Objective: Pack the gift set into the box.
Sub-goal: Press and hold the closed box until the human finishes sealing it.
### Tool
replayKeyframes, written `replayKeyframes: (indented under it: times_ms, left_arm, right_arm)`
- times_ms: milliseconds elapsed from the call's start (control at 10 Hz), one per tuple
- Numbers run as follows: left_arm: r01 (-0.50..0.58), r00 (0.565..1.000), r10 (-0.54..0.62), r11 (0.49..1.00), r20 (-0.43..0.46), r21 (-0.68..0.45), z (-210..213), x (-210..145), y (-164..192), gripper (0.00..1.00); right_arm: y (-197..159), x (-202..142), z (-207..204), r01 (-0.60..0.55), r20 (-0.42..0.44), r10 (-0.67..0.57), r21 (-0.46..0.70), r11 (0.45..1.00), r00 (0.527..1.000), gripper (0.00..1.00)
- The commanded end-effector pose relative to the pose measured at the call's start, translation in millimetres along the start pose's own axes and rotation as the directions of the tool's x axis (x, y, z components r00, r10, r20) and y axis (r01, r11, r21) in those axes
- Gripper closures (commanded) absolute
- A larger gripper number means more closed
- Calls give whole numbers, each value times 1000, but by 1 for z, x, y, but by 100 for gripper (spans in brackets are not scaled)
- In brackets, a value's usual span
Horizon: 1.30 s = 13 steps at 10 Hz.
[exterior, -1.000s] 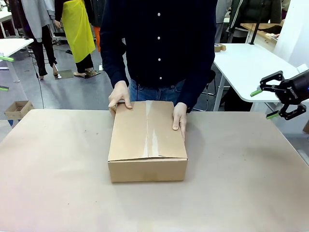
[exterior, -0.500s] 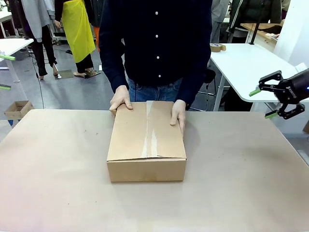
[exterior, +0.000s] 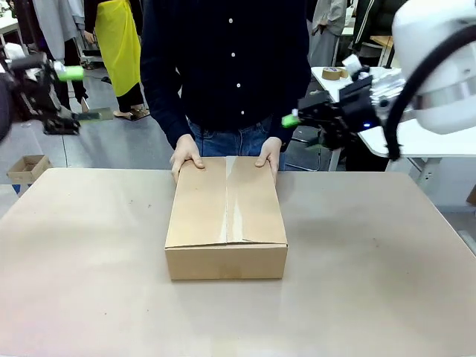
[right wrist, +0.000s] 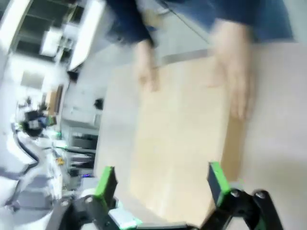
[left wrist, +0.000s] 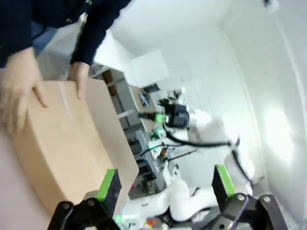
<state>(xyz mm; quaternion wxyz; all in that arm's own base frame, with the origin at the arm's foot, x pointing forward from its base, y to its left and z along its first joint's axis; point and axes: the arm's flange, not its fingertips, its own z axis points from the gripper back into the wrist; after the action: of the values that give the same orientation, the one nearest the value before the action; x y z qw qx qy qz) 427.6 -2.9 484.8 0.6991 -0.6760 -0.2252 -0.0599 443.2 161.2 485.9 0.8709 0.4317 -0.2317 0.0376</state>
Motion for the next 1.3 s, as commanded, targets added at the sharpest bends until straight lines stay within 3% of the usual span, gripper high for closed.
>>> replayKeyframes:
  times_ms: [0,100,200,300,400,500,600,700,800,900,1000,1100,1200]
  left_arm:
    - [154,982,-161,985,-97,-82,4,-41,24,0]
    - [212,968,-223,973,-116,-95,2,-53,33,0]
    - [505,860,-508,861,41,64,10,-44,40,0]
    - [157,982,-164,985,-94,-75,-13,-50,22,0]
    - [157,982,-164,985,-94,-75,-13,-50,22,0]
    - [157,982,-164,985,-94,-75,-13,-50,22,0]
    - [258,962,-262,965,-75,-51,-5,-55,32,0]
    - [464,881,-461,886,-108,4,-39,-59,40,0]
    - [663,748,-652,719,-126,209,-61,-62,52,0]
    - [738,671,-733,646,-111,194,-76,-67,57,0]
    - [839,528,-839,494,-128,228,-99,-74,66,0]
    - [927,355,-920,323,-165,193,-122,-85,75,0]
    - [965,256,-946,239,-197,108,-144,-98,84,0]
  right_arm:
    - [-46,-8,-14,-376,209,312,505,777,927,0]
    - [-49,-9,-10,-382,279,275,487,785,920,0]
    - [-63,0,11,-366,226,312,259,894,923,0]
    - [18,8,4,-179,144,152,199,964,978,0]
    - [18,8,4,-179,144,152,199,964,978,0]
    - [-13,12,20,-279,215,230,238,930,949,0]
    - [6,15,-4,-665,201,634,236,708,746,0]
    - [3,18,-30,-832,295,783,295,470,547,0]
    - [-4,15,-49,-930,413,855,313,190,314,0]
    - [-5,10,-62,-936,470,848,344,80,246,0]
    - [-8,7,-80,-934,476,848,353,57,232,0]
    - [-13,3,-94,-928,475,847,370,53,238,0]
    - [-20,-4,-110,-904,541,790,426,40,290,0]
